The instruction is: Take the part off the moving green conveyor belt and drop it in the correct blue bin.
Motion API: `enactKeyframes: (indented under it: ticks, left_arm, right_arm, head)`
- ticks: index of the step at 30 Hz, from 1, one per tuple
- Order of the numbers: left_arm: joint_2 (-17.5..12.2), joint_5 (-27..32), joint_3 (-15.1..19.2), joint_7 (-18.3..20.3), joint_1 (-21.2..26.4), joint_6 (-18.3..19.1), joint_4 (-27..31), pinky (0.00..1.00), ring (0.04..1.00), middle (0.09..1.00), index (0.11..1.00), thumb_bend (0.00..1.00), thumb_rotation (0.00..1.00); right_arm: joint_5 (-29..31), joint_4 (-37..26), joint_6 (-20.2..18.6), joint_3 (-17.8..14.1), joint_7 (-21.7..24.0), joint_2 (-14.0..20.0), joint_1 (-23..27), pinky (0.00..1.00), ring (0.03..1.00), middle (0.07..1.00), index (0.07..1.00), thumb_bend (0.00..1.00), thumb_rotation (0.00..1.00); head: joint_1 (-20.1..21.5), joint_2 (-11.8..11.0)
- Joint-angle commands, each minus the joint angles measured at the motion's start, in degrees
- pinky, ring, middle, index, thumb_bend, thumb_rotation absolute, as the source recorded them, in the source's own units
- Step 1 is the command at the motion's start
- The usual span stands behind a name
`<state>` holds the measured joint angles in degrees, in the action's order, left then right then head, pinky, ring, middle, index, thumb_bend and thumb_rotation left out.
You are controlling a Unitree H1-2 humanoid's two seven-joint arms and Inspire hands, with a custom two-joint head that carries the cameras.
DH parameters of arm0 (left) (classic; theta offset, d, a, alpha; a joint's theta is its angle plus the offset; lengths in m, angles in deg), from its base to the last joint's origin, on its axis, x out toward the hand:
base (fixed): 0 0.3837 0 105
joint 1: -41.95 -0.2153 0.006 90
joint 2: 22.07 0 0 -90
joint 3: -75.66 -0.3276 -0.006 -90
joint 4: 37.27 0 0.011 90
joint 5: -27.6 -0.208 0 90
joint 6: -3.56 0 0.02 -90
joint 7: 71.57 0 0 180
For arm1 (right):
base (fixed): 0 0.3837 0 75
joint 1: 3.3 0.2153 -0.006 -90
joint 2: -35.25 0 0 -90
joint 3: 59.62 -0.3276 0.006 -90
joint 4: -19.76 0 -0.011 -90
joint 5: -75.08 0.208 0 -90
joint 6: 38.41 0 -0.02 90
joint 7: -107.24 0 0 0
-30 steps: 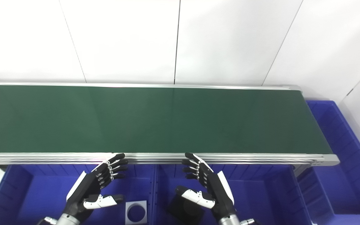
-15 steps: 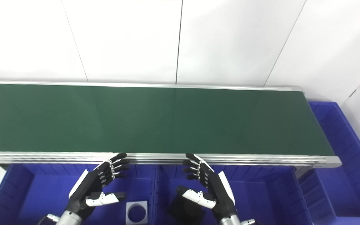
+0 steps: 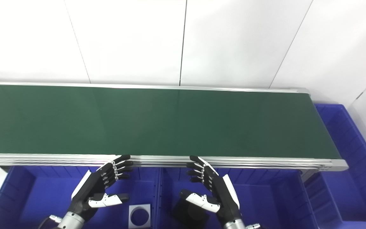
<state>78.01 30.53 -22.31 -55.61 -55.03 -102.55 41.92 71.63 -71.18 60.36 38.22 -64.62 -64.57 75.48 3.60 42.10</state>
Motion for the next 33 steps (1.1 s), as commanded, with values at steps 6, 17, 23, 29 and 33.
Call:
enactKeyframes:
  ticks: [6, 17, 23, 29, 33]
  left_arm:
    - [0.17, 0.23, 0.23, -0.49, 1.23, -1.28, 0.89, 0.74, 0.784, 0.809, 0.837, 0.94, 0.28]
    - [0.16, -0.02, 0.07, -0.49, 1.16, -1.38, 0.85, 0.74, 0.791, 0.818, 0.842, 0.94, 0.3]
    - [0.2, -0.1, -0.12, -0.39, 1.2, -1.5, 0.57, 0.74, 0.8, 0.826, 0.844, 0.94, 0.3]
    - [1.03, -0.93, -0.72, -0.84, 1.17, -2.53, -0.6, 0.74, 0.801, 0.822, 0.845, 0.94, 0.3]
    - [2.02, -1.85, -1.18, -1.46, 1.18, -2.84, -1.78, 0.74, 0.796, 0.817, 0.839, 0.95, 0.28]
  right_arm:
    - [0.23, -2.45, -0.48, -0.05, -0.01, -0.09, 0.29, 0.71, 0.764, 0.806, 0.867, 0.78, 0.45]
    - [0.54, -2.25, -0.5, -0.1, 0.22, 0.08, 0.27, 0.71, 0.764, 0.807, 0.867, 0.77, 0.44]
    - [0.57, -2.01, -0.08, -0.12, 0.35, 0.29, 0.25, 0.71, 0.766, 0.809, 0.868, 0.76, 0.45]
    - [1.77, -1.36, 1.41, -0.44, 0.87, 0.91, 0.08, 0.71, 0.769, 0.81, 0.866, 0.74, 0.43]
    - [2.66, -2.23, 1.3, -0.49, 1.22, 1.5, -0.24, 0.73, 0.773, 0.817, 0.878, 0.67, 0.35]
  head:
    - [-0.1, 0.01]
    - [-0.16, -0.21]
    - [-1.64, -0.94]
    - [-10.21, -4.49]
    - [-13.79, -7.24]
